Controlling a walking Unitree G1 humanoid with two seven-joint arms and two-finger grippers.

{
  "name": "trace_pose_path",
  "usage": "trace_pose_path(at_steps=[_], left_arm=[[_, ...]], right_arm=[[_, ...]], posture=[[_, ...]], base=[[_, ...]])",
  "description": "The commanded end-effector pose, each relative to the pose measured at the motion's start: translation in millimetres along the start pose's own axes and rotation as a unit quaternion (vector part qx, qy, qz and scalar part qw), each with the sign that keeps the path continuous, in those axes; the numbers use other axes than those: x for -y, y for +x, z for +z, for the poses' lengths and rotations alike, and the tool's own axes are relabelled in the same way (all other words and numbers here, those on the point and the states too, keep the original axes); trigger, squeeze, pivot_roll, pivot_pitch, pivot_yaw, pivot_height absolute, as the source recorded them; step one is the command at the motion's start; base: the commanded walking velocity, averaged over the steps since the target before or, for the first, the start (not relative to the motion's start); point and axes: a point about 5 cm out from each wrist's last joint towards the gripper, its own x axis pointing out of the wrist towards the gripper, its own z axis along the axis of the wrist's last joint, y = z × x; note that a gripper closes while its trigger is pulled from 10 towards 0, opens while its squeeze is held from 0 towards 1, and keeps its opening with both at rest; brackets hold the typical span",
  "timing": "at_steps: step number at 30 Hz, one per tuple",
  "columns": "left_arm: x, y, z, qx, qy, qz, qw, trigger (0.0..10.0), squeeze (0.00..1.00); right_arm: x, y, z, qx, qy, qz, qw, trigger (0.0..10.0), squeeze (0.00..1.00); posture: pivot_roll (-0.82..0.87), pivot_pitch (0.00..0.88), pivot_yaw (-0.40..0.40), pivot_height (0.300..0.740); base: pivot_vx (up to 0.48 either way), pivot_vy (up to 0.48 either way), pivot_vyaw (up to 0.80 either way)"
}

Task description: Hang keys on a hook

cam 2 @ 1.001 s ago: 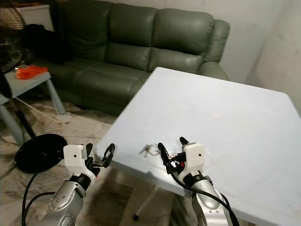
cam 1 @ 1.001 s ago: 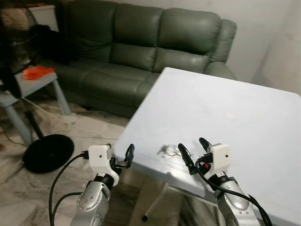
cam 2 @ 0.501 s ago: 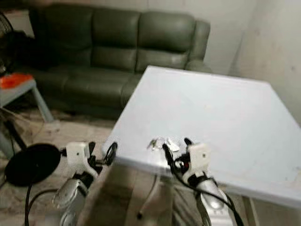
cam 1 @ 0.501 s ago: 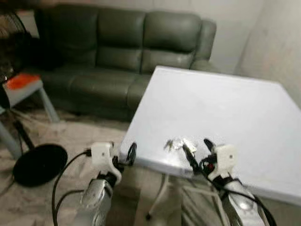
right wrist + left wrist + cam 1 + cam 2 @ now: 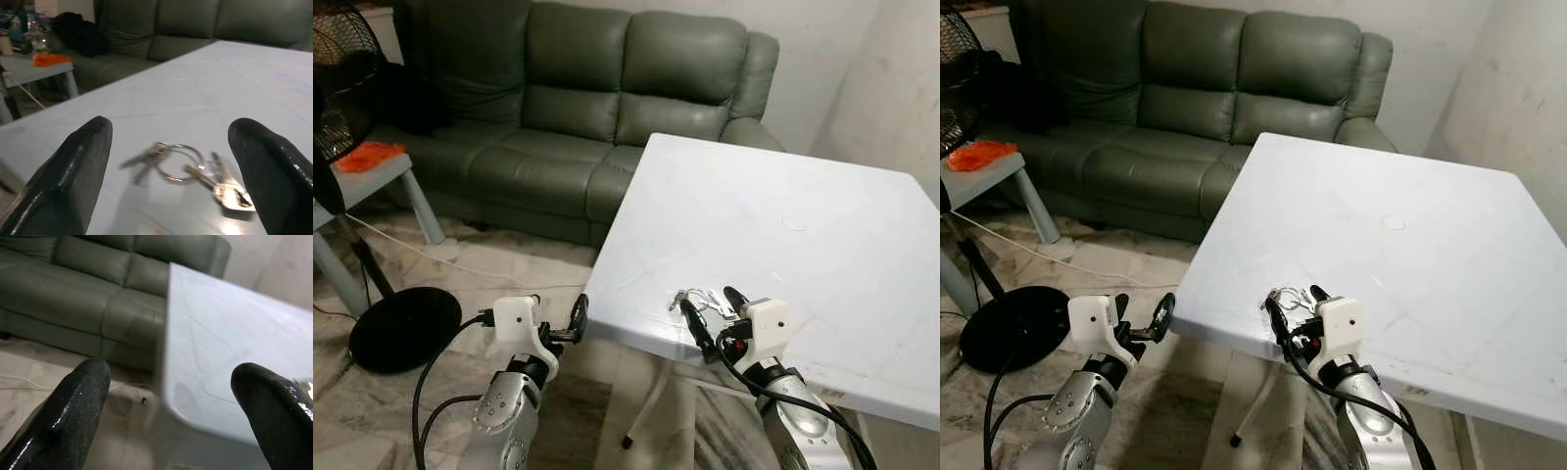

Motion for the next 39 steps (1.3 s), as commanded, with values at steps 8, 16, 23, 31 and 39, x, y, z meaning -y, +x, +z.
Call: trace_pose_path(at_steps=[8, 16, 23, 31, 39], left_arm=[[23.2, -4.1, -1.9, -0.014, 0.029, -0.073, 0.997, 10.0, 0.00], [34.8, -9.4, -1.2, -0.016, 0.044, -0.104, 0.994, 10.0, 0.00], [36.6, -13.3, 0.8, -0.018, 0.043, -0.108, 0.993, 10.0, 0.00], [40.4, -16.7, 1.7, -0.020, 0.042, -0.114, 0.992, 10.0, 0.00], [43.0, -21.3, 2.7, -0.028, 0.046, -0.121, 0.991, 10.0, 0.00]], right_arm=[[12.0, 10.2, 3.6, -0.012, -0.030, -0.022, 0.999, 10.0, 0.00], [9.9, 26.8, 9.7, -0.019, -0.051, -0.011, 0.998, 10.0, 0.00], [5.0, 38.0, 13.2, -0.021, -0.077, 0.019, 0.997, 10.0, 0.00], [7.9, 50.2, 15.0, -0.032, -0.095, 0.040, 0.994, 10.0, 0.00], [19.3, 55.7, 11.4, -0.050, -0.085, 0.085, 0.991, 10.0, 0.00]], posture=[[0.07, 0.000, -0.055, 0.740], [0.09, 0.000, -0.062, 0.740], [0.10, 0.000, -0.069, 0.740], [0.10, 0.000, -0.072, 0.740], [0.10, 0.036, -0.070, 0.740]], base=[[0.000, 0.000, 0.00], [0.000, 0.000, 0.00], [0.000, 0.000, 0.00], [0.000, 0.000, 0.00], [0.000, 0.000, 0.00]])
